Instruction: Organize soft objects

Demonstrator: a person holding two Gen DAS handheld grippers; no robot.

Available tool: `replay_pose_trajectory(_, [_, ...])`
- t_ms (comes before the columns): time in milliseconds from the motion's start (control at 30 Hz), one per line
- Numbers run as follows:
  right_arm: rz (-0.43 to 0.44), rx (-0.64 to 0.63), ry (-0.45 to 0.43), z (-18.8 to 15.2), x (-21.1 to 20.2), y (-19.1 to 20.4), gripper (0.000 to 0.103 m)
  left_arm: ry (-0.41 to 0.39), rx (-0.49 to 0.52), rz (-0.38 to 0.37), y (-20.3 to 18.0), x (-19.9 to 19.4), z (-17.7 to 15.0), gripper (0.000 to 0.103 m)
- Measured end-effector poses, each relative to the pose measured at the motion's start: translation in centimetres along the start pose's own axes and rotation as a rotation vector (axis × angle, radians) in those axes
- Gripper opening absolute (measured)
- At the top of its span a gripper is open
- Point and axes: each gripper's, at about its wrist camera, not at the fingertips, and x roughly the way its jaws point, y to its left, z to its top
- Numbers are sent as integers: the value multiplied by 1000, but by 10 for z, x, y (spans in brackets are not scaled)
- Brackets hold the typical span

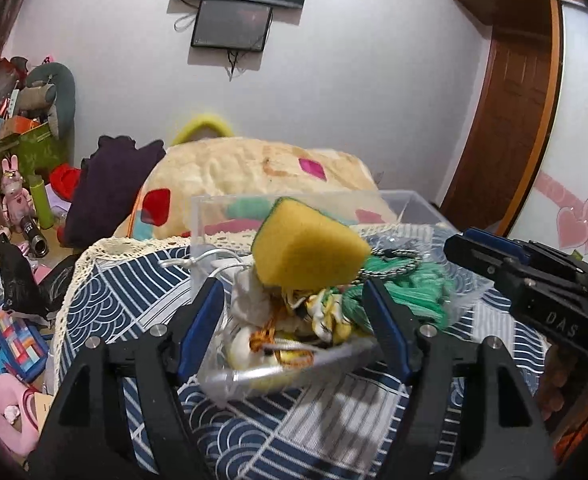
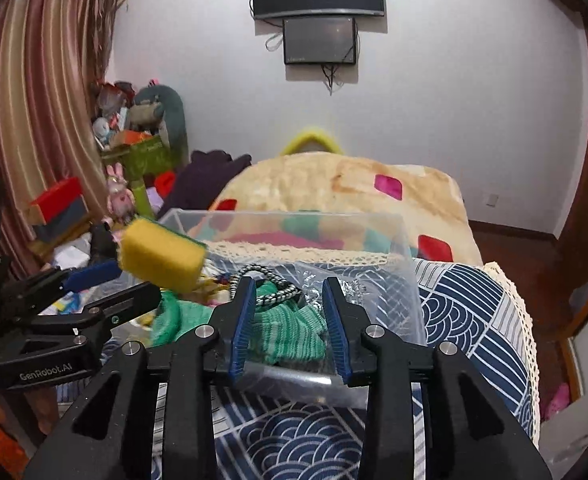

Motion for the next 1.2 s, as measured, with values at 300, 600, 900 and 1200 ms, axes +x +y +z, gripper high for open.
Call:
replay_pose_trajectory(300, [39, 14, -135, 1, -54, 3, 31, -138, 67, -16, -22, -69, 1, 71])
replay_pose_trajectory(600, [31, -14, -228, -7, -96, 15, 58, -226, 62, -48, -32, -116, 0, 71])
replay_pose_trajectory(900, [1, 0, -290, -18, -106, 18, 85, -276, 68, -59, -39, -139, -12, 90])
replay_pose_trajectory(1200, [-4, -2, -325, -27, -112, 18, 100, -293, 110, 7, -48, -141, -25, 99])
